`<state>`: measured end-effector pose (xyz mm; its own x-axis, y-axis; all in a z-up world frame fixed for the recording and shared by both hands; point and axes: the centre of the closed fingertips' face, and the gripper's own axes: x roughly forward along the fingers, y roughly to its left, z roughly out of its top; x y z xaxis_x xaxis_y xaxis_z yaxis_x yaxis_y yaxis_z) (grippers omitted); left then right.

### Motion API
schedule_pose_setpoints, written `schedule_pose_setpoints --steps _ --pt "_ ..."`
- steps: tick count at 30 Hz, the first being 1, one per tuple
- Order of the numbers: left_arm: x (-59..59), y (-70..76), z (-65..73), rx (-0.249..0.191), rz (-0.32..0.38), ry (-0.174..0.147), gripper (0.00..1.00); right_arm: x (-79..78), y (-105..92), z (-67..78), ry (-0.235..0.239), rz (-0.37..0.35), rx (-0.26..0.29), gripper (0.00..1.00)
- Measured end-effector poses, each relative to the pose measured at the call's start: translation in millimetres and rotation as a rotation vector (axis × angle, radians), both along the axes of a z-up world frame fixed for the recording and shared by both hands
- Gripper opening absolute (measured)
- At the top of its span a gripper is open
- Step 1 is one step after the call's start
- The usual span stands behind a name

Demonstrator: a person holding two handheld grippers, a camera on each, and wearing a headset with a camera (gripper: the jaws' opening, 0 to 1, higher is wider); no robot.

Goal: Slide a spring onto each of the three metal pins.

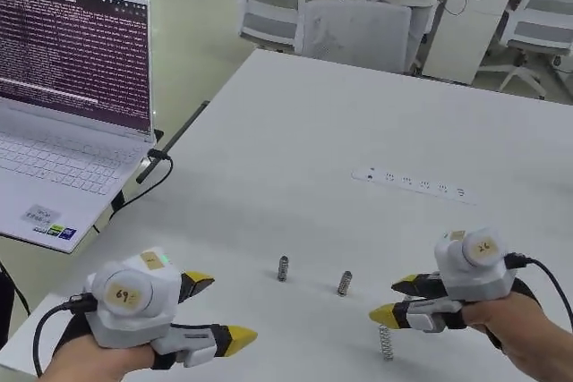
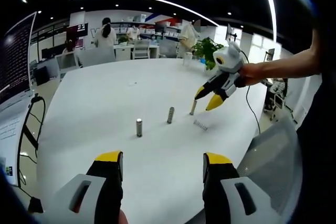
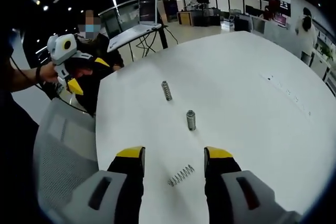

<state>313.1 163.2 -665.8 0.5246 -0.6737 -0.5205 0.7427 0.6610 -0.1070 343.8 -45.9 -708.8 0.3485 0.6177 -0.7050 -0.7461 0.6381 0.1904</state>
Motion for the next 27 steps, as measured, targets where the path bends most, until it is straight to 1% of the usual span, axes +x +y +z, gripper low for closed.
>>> schedule_pose_setpoints --steps 2,3,7,12,15,19,23,27 --pt "0.1 -0.9 0.0 -0.001 -0.002 0.001 0.57 -3.0 -1.8 1.5 -0.004 -0.008 0.009 0.46" --pt "0.1 -1.6 0.0 -0.001 -0.004 0.001 0.57 -3.8 -3.2 3.2 -0.015 -0.018 0.016 0.47" --pt "0.5 -3.4 -0.5 -0.001 -0.008 0.002 0.57 -6.6 -7.2 8.4 -0.031 -0.046 0.037 0.48" --pt "0.3 -5.0 -1.8 -0.002 -0.012 0.003 0.57 -9.4 -14.2 11.4 -0.047 -0.072 0.042 0.5" --pt "-0.8 -6.5 -2.9 -0.001 -0.016 0.006 0.57 -10.9 -20.7 15.9 -0.064 -0.105 0.05 0.52" --pt "-0.9 -8.1 -4.9 -0.001 -0.022 0.01 0.57 -16.1 -26.5 21.7 -0.081 -0.135 0.064 0.54" --pt "0.8 -9.4 -4.1 -0.002 -0.025 0.009 0.57 -21.8 -33.0 23.1 -0.092 -0.154 0.059 0.55" --pt "3.1 -9.8 -3.8 -0.001 -0.026 0.008 0.57 -27.4 -37.7 26.3 -0.102 -0.172 0.069 0.57"
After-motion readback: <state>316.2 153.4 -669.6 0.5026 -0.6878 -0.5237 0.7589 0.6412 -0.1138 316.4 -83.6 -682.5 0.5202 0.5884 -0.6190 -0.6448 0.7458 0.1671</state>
